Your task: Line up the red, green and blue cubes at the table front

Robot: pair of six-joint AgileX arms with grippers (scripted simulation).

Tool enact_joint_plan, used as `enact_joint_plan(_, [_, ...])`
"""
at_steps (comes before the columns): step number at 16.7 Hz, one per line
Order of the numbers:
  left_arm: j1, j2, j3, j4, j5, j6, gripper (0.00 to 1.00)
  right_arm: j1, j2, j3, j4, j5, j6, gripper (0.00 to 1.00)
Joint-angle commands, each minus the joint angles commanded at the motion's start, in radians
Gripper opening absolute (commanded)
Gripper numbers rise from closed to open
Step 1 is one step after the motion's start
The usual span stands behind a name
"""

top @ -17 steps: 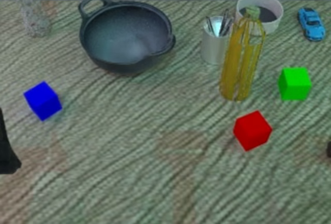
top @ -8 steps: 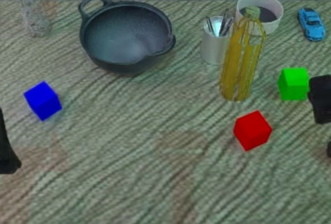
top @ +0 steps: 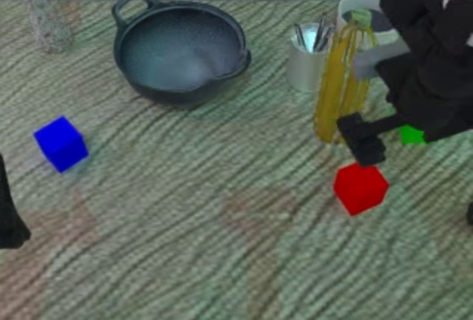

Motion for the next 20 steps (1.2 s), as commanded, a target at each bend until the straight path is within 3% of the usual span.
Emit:
enact_joint_plan(5, [0.000, 0.000, 0.000, 0.000, 0.000, 0.000, 1.00, 0.047, 0.204, 0.167, -0.104, 0.000, 0.002, 1.00])
enact_joint_plan(12, [0.000, 0.000, 0.000, 0.000, 0.000, 0.000, 1.00, 0.046, 0.216, 0.174, -0.106, 0.000, 0.002, 1.00])
enact_joint_plan(20, [0.000, 0.000, 0.000, 0.000, 0.000, 0.000, 1.00, 0.051, 0.336, 0.019, 0.176, 0.001, 0.005, 1.00])
